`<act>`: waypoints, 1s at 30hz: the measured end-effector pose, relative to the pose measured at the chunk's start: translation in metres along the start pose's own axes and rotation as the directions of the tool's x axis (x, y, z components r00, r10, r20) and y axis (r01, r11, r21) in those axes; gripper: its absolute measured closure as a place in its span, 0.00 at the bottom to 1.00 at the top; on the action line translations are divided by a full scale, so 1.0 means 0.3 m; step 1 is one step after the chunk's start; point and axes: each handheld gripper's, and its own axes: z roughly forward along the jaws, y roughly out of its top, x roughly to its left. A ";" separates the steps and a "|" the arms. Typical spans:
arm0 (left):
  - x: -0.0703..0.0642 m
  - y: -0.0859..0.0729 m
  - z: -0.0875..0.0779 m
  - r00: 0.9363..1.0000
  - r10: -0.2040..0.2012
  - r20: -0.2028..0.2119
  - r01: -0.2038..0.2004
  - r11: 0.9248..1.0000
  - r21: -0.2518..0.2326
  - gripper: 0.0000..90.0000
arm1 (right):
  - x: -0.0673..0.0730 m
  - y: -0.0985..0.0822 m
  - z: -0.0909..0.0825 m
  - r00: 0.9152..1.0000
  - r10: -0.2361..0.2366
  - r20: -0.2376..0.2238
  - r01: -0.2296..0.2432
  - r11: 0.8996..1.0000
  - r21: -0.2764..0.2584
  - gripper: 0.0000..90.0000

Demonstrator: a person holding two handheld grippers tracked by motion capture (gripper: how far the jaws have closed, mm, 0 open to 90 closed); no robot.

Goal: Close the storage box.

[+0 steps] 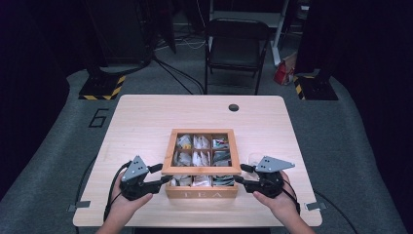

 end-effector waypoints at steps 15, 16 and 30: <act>-0.022 -0.066 0.017 1.000 -0.023 0.009 0.023 0.999 0.023 0.56 | 0.022 -0.073 0.023 1.000 0.013 0.005 -0.013 1.000 0.018 0.58; -0.022 -0.066 0.018 1.000 -0.023 0.009 0.022 0.999 0.023 0.56 | 0.022 -0.075 0.024 1.000 0.017 0.004 -0.017 1.000 0.017 0.58; -0.029 -0.080 0.023 0.999 -0.047 0.024 0.046 0.997 0.054 0.56 | 0.030 -0.092 0.026 1.000 0.030 -0.004 -0.030 0.999 0.038 0.58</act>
